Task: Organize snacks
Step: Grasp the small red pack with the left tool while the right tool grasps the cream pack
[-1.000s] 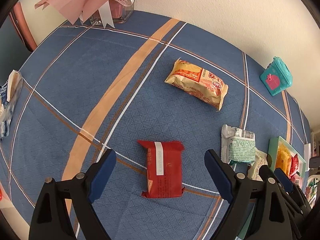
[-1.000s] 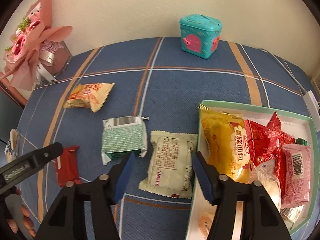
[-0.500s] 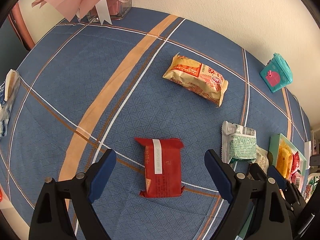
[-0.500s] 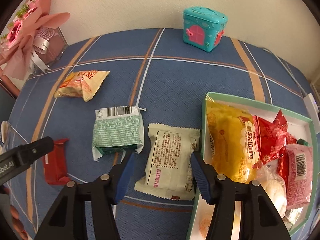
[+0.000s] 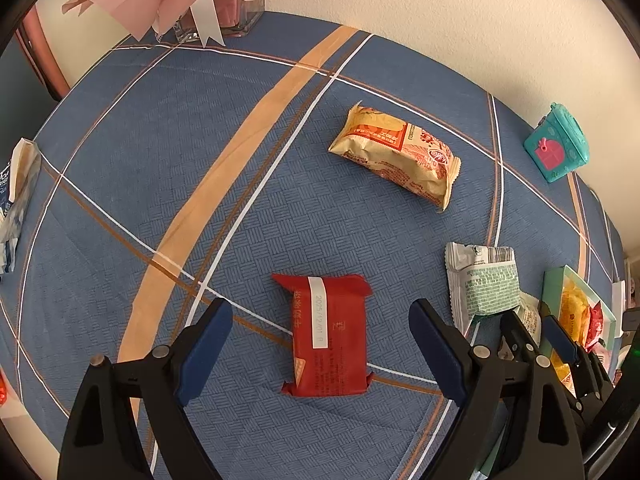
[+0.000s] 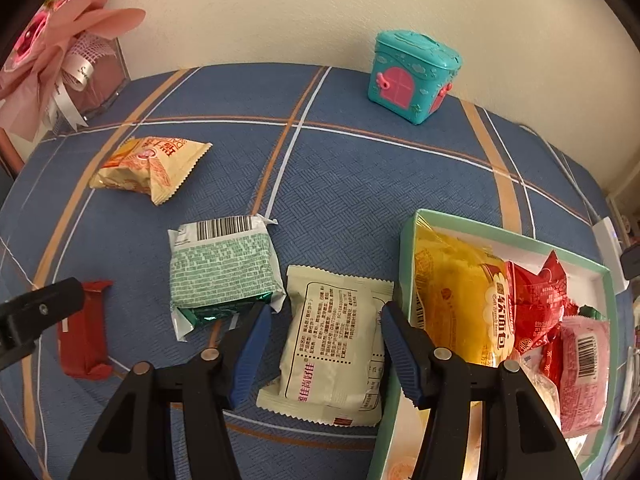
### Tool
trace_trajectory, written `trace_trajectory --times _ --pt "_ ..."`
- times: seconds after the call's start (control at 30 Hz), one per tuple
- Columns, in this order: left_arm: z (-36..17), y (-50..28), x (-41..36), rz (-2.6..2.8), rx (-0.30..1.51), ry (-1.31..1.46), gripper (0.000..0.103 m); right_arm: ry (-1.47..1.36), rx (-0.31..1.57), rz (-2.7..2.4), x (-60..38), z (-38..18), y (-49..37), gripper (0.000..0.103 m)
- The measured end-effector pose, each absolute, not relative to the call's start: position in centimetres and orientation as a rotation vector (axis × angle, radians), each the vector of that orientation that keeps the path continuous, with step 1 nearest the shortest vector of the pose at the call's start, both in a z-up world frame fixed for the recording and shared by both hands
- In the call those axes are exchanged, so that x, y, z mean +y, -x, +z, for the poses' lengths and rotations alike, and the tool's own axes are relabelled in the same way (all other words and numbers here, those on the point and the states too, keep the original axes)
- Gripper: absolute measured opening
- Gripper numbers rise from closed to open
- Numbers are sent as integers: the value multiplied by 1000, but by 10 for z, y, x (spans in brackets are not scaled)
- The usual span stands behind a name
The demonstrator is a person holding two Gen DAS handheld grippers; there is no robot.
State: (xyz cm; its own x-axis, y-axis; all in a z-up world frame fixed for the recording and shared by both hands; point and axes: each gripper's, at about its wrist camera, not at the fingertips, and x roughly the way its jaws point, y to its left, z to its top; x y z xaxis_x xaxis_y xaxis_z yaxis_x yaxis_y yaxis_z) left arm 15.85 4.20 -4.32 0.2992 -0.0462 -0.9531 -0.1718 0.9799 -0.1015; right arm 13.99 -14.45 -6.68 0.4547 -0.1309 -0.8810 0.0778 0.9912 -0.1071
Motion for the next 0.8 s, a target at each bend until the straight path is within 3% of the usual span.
trace_trajectory --times 0.8 --pt "-62 -163 36 96 1297 231 90 -132 1159 -52 -152 -61 -141 62"
